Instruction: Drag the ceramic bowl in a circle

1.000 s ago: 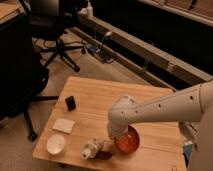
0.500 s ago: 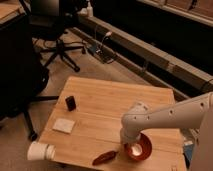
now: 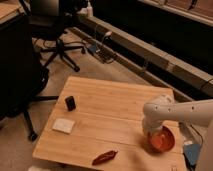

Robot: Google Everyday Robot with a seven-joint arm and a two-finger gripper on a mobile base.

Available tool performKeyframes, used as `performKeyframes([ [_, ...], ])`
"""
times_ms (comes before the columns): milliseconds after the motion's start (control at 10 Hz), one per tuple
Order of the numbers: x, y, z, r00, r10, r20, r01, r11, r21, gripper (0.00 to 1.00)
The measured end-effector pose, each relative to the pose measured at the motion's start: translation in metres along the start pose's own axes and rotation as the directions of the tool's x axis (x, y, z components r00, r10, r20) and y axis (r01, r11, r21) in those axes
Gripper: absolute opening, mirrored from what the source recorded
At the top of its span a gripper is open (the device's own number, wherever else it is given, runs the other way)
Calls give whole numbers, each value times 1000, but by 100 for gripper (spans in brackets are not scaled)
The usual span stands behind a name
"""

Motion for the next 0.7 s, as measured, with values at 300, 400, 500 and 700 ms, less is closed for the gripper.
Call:
performKeyframes([
  [300, -48, -1, 4, 1000, 19, 11, -19, 1000, 12, 0],
  [400, -64, 7, 7, 1000, 19, 11, -20, 1000, 5, 0],
  [500, -75, 15, 8, 1000, 14, 12, -14, 1000, 0, 0],
  [700, -101, 40, 12, 1000, -7, 13, 7, 1000, -9, 0],
])
